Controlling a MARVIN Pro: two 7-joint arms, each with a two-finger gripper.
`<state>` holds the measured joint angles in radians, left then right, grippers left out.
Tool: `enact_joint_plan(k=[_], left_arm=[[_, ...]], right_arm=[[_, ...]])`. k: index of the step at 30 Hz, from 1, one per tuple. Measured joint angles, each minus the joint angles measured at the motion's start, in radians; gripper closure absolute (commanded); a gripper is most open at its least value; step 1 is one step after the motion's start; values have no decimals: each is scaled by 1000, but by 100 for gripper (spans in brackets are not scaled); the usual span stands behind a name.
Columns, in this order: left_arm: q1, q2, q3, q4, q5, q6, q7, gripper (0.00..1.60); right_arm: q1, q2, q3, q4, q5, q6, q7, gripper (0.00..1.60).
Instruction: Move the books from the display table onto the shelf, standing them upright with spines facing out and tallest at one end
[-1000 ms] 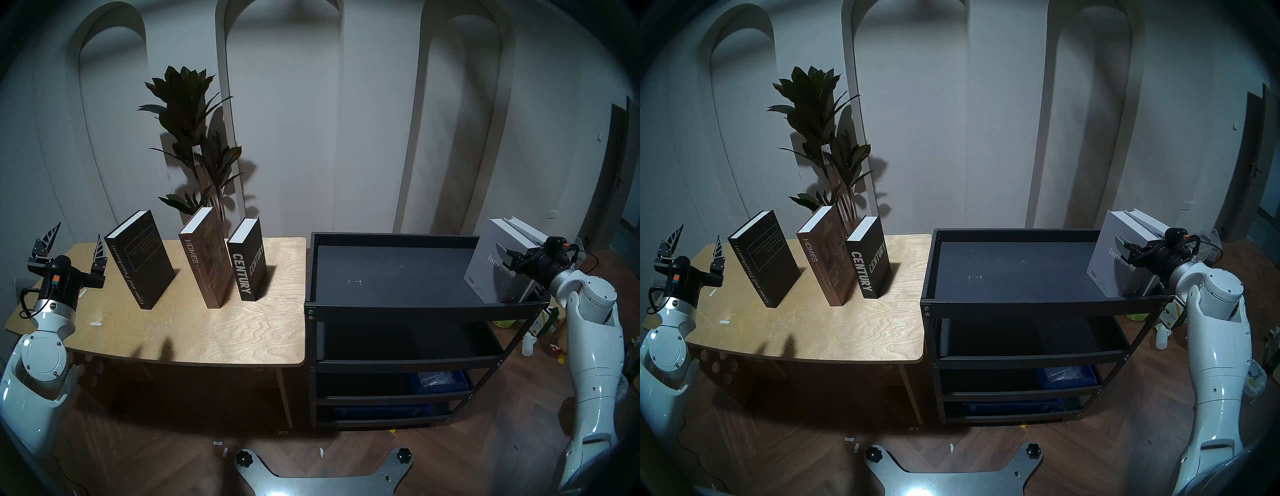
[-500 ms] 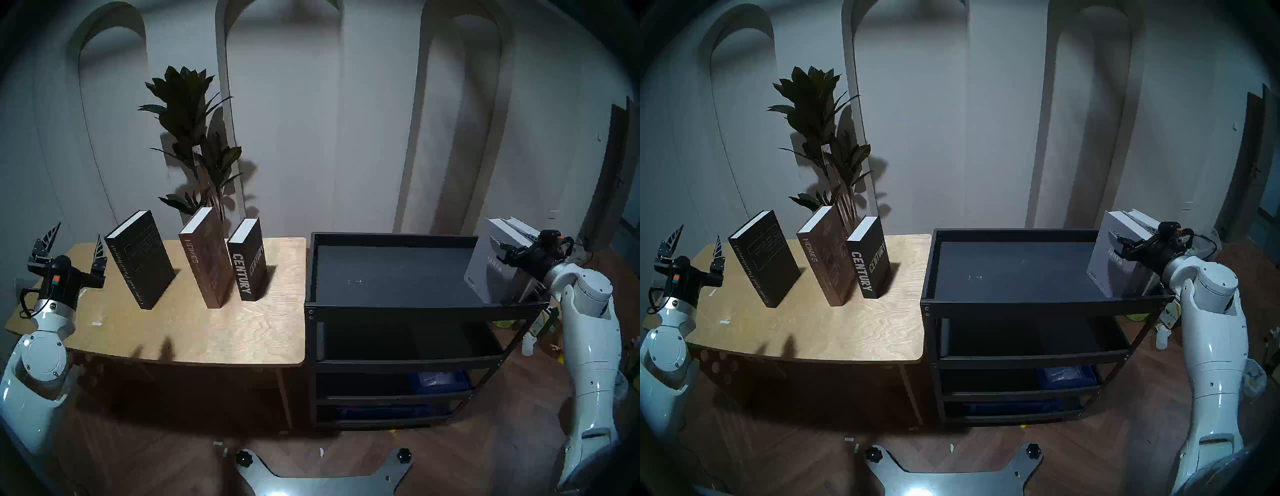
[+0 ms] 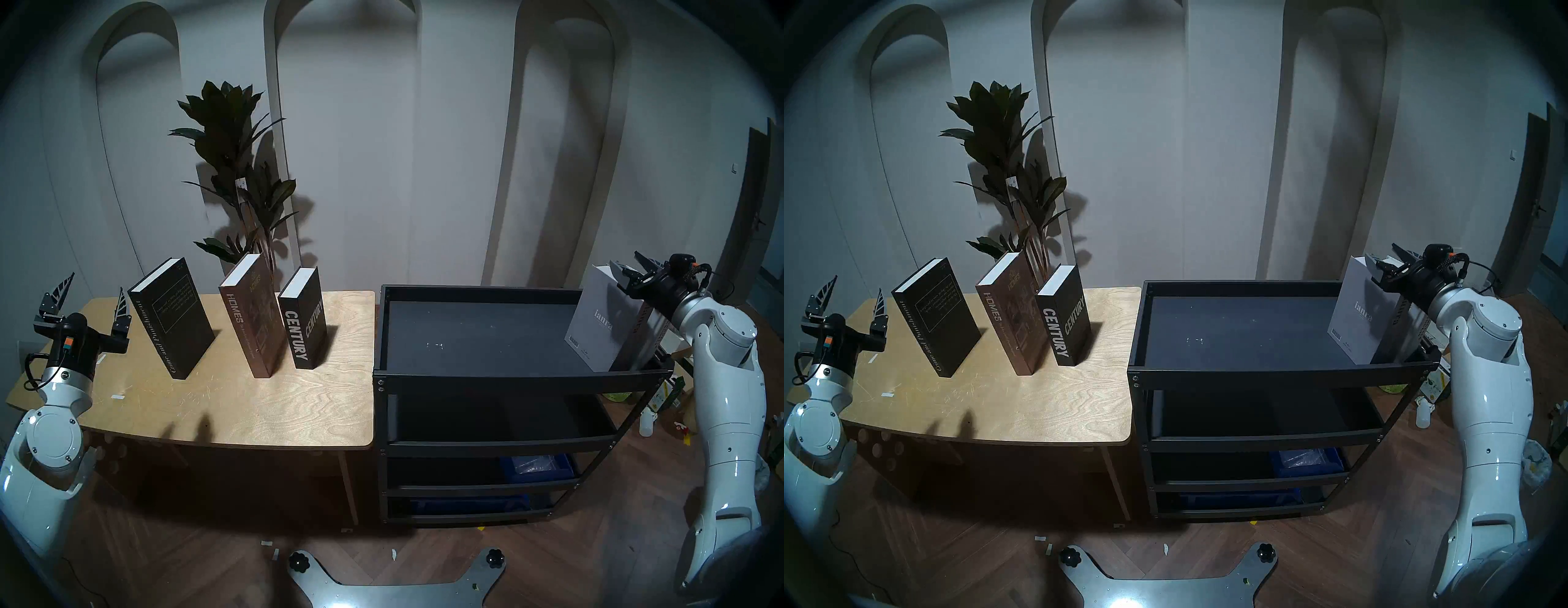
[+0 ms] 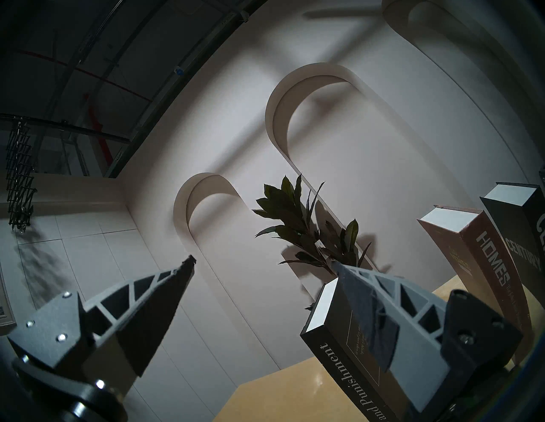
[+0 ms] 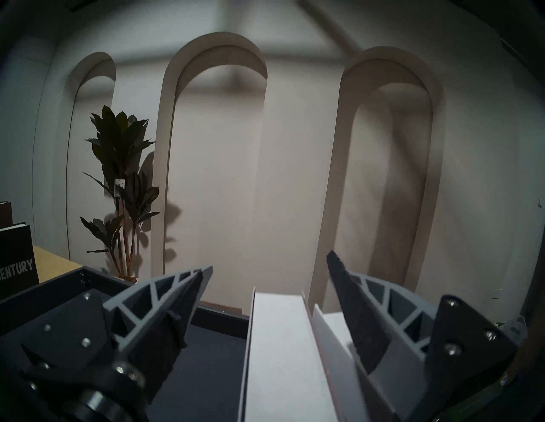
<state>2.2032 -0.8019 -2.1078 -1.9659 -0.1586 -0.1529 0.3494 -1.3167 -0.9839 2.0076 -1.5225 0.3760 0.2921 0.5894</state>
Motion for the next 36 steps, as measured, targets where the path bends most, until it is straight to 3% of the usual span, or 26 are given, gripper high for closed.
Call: enact_joint_plan(k=[10, 12, 19, 36], left_arm=[[0, 0, 0, 0, 0, 0, 0, 0], [0, 0, 0, 0, 0, 0, 0, 0], [0, 0, 1, 1, 0, 0, 0, 0], [-1, 0, 4, 2, 0, 0, 0, 0]], right_arm=[[60, -9, 17, -68, 47, 42, -20, 18], [72, -24, 18, -101, 65, 48, -27, 0], [95, -93, -16, -192, 105, 36, -63, 0], [23, -295, -282, -428, 140, 21, -173, 0]])
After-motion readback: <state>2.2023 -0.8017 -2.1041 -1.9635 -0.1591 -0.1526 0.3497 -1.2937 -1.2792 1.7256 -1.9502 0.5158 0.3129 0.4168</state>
